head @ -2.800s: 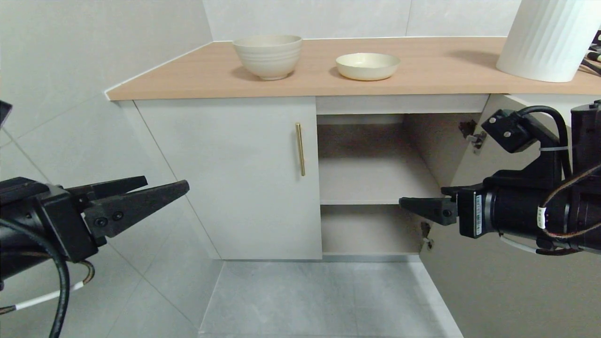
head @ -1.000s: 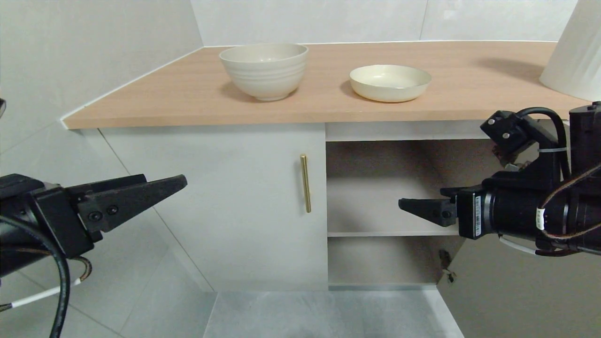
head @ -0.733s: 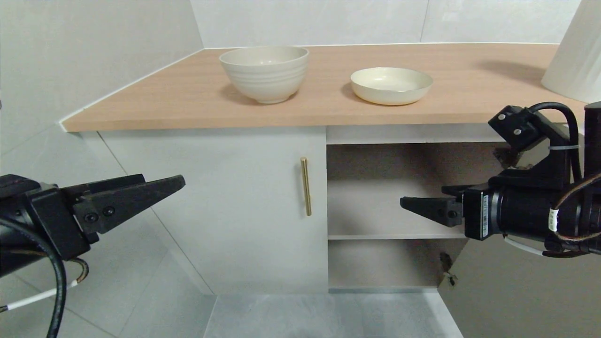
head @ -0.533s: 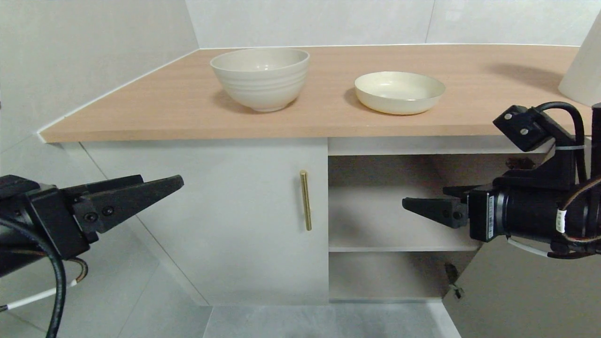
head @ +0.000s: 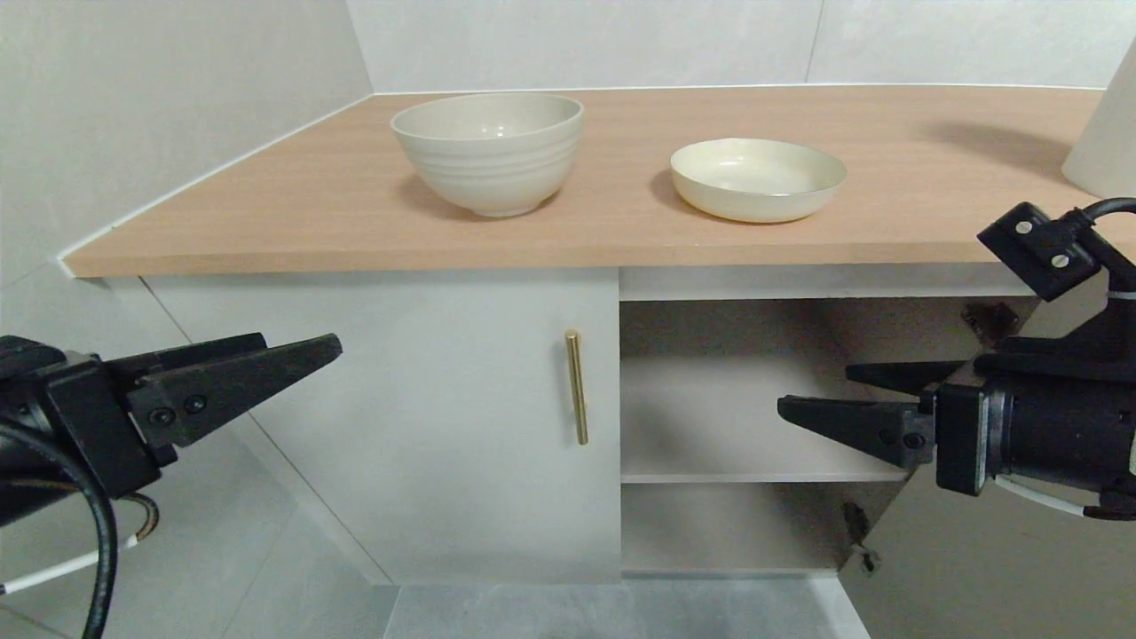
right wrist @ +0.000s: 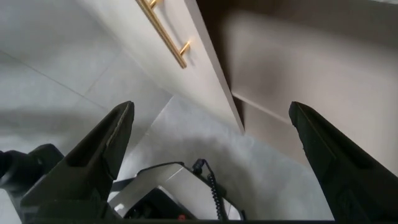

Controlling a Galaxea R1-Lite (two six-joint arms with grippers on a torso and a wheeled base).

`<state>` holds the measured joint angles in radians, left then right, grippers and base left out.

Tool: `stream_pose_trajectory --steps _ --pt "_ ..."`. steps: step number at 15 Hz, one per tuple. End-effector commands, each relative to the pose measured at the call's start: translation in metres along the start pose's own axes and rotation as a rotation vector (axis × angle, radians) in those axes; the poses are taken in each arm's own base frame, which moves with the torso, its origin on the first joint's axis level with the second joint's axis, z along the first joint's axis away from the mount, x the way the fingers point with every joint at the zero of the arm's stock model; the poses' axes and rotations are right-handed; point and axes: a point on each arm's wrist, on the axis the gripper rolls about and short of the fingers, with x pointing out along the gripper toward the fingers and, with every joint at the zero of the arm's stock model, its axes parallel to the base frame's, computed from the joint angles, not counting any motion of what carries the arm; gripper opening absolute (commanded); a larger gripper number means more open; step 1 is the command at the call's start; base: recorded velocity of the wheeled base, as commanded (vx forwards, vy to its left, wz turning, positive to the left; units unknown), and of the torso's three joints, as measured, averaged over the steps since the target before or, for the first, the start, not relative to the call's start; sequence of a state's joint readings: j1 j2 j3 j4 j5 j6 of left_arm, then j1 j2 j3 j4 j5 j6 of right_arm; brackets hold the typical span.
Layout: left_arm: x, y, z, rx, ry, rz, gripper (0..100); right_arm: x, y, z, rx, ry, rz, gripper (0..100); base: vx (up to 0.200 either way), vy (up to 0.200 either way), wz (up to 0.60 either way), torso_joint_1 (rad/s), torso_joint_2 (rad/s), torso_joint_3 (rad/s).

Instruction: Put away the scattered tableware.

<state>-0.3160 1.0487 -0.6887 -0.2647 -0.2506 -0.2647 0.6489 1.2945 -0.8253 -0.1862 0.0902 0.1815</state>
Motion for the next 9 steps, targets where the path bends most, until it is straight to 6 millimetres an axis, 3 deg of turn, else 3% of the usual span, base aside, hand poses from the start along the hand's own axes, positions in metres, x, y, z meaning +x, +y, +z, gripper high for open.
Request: stream_pose_trajectory --steps 1,6,9 --pt "0.0009 0.0003 -0.0003 -0.001 0.003 0.000 100 -0.0021 0.0003 -0.0014 -0.003 -0.006 0.004 100 0.000 0.000 0.00 0.000 0.00 0.000" --pt "0.0017 0.0005 -0.0001 -0.003 0.004 0.000 100 -0.0028 0.0001 -0.0028 -0.015 -0.003 0.005 100 0.000 0.000 0.00 0.126 -0.18 -0.190" --pt "0.0021 0.0007 -0.0004 -0.006 0.007 0.001 100 -0.0027 -0.0003 -0.0032 -0.021 -0.002 0.004 100 0.000 0.000 0.00 0.149 -0.60 -0.260"
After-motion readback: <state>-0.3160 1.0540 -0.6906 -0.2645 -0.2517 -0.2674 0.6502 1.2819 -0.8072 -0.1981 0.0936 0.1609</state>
